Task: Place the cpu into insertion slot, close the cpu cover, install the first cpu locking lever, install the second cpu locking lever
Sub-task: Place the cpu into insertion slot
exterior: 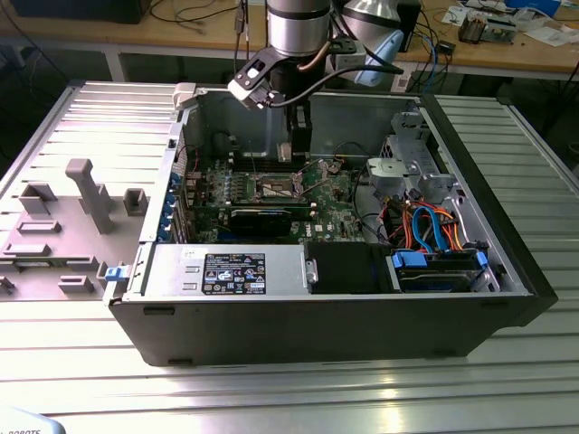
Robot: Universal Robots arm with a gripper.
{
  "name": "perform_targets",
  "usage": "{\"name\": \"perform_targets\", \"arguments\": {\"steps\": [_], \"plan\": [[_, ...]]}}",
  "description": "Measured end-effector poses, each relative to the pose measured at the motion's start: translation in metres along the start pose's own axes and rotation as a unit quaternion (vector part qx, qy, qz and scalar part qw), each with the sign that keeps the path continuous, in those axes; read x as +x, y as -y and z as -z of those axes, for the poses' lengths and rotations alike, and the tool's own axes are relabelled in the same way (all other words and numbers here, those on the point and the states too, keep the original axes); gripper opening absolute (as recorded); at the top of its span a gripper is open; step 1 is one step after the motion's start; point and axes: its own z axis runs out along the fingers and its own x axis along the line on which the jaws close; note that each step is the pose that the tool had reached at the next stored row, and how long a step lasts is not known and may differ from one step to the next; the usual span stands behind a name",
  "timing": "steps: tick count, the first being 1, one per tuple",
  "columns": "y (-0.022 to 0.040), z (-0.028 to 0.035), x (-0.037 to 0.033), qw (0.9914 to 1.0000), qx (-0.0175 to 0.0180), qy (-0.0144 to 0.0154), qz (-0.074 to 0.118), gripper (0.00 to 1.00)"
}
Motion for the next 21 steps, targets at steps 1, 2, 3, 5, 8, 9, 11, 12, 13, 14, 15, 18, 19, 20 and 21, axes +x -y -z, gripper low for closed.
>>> {"name": "perform_targets", "arguments": {"steps": [1, 2, 3, 5, 8, 9, 11, 12, 13, 14, 15, 18, 19, 20, 21], "plan": [[0.0003, -0.0001, 0.0001, 1.0, -0.0001, -0.0001, 0.0, 0.54], [0.0012, -0.0001, 0.0001, 1.0, -0.0001, -0.0002, 0.0, 0.54], [0.0087, -0.0048, 0.0008, 1.0, -0.0001, -0.0005, 0.0, 0.54], [0.0123, -0.0079, 0.0018, 1.0, -0.0001, -0.0025, 0.0, 0.54], [0.0137, -0.013, 0.004, 1.0, -0.0001, -0.0025, 0.0, 0.54], [0.0141, -0.0148, 0.0046, 1.0, 0.0, -0.0025, 0.0, 0.54], [0.0146, -0.0177, 0.0062, 1.0, 0.0004, -0.0025, 0.0, 0.54], [0.0149, -0.0197, 0.0073, 1.0, 0.0007, -0.0025, 0.0, 0.54], [0.015, -0.0211, 0.008, 1.0, 0.001, -0.0026, 0.0, 0.54], [0.0153, -0.0227, 0.0086, 1.0, 0.0012, -0.0025, 0.0, 0.54], [0.0157, -0.0256, 0.0098, 1.0, 0.0017, -0.0025, 0.0, 0.54], [0.0164, -0.0342, 0.0133, 0.99999, 0.002, -0.0026, 0.0, 0.54], [0.0166, -0.0363, 0.0141, 0.99999, 0.002, -0.0025, 0.0, 0.54], [0.0168, -0.0379, 0.0146, 0.99999, 0.0021, -0.0025, 0.0, 0.54], [0.017, -0.0402, 0.0152, 0.99999, 0.0021, -0.0025, 0.0, 0.54]]}}
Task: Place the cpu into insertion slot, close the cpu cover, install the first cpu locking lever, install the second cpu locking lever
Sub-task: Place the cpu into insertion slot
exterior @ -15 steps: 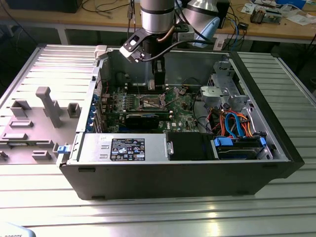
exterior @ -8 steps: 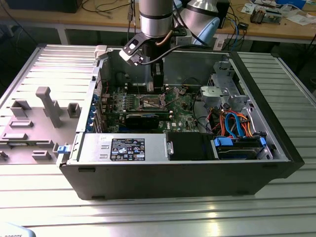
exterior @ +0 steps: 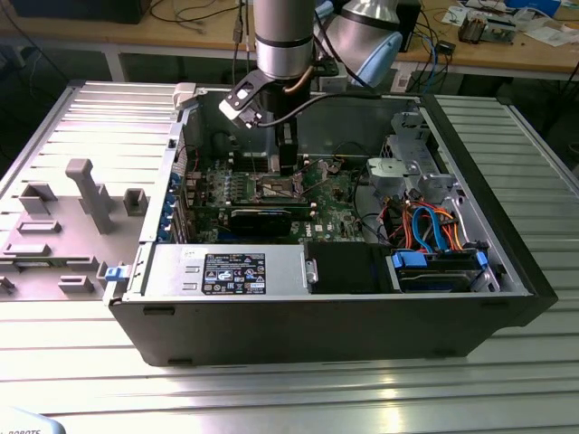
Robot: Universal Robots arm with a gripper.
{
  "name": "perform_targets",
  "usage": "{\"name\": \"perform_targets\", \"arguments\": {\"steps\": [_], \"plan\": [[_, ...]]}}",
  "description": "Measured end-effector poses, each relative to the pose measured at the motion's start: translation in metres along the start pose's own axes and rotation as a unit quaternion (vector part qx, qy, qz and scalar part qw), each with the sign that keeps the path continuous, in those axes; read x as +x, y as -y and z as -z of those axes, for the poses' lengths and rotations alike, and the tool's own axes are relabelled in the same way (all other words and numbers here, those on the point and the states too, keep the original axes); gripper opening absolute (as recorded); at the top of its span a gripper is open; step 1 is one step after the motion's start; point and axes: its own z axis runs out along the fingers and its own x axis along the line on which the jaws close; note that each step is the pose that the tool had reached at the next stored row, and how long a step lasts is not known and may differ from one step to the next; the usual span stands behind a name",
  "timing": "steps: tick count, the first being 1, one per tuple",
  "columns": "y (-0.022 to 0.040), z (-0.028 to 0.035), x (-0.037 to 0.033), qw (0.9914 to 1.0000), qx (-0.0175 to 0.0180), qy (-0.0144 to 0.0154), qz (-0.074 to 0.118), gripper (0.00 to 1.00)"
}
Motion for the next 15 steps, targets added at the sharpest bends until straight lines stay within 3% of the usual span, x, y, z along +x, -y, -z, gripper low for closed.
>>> {"name": "perform_targets", "arguments": {"steps": [6, 15], "plan": [[0.0025, -0.0169, 0.0019, 1.0, 0.0002, 0.0, 0.0, 0.54], [0.0101, -0.0295, 0.002, 1.0, -0.0008, 0.0001, -0.001, 0.54]]}}
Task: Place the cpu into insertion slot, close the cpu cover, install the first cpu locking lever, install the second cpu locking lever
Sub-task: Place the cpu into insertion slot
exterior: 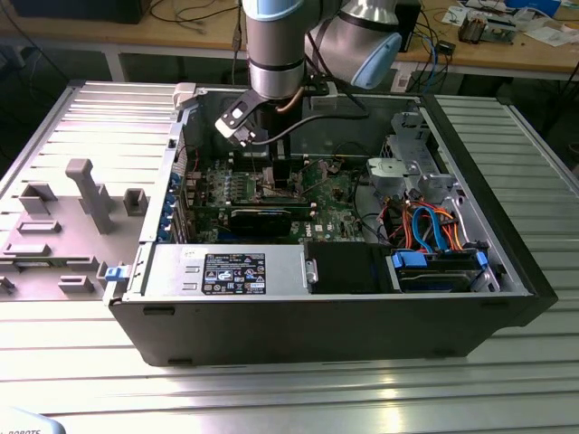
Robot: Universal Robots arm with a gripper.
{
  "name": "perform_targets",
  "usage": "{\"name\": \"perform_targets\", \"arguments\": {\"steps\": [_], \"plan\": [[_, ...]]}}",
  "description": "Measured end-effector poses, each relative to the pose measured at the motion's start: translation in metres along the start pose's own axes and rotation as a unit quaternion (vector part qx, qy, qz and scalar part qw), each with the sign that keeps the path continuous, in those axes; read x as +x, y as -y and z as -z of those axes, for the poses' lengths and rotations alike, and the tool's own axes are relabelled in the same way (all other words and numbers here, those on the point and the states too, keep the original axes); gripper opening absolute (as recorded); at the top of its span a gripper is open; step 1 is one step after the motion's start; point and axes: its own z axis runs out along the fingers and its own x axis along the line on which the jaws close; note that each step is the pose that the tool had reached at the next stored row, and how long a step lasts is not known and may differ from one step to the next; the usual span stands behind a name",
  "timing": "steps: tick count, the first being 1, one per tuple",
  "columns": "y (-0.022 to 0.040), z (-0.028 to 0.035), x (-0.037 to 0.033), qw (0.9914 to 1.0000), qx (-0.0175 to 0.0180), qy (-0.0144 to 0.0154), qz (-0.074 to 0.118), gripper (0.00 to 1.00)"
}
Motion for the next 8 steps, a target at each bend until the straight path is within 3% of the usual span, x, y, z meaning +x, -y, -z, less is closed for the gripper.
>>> {"name": "perform_targets", "arguments": {"steps": [8], "plan": [[0.0014, -0.0134, -0.0002, 0.99998, 0.0, 0.0006, -0.006, 0.54]]}}
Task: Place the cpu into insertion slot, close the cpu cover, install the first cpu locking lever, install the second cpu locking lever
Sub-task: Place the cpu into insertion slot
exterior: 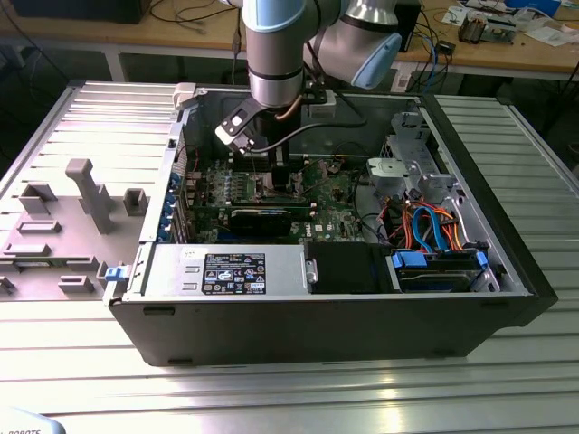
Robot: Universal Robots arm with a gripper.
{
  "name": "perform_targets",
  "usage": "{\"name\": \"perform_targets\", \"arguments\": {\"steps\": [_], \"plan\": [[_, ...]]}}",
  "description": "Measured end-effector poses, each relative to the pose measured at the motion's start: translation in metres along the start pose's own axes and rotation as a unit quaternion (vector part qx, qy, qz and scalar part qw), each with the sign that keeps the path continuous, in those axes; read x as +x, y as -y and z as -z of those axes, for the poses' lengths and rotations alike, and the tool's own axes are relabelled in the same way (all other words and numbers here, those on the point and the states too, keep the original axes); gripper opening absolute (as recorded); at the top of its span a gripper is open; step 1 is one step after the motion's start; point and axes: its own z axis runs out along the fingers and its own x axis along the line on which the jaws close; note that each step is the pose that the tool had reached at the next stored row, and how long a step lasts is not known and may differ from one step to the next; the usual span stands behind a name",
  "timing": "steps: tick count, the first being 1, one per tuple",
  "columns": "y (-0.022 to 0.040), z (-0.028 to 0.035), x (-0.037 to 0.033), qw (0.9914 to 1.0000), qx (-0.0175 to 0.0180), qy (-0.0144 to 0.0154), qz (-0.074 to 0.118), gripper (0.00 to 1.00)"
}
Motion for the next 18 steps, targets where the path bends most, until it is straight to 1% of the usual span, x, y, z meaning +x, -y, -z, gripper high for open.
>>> {"name": "perform_targets", "arguments": {"steps": [7, 10, 18], "plan": [[0.0003, -0.0051, -0.0002, 0.99999, 0.0, 0.0004, -0.004, 0.54], [0.0005, -0.0075, -0.0003, 0.99997, 0.0002, 0.001, -0.007, 0.54], [0.0005, -0.008, -0.0002, 0.99997, 0.0, 0.0008, -0.008, 0.54]]}}
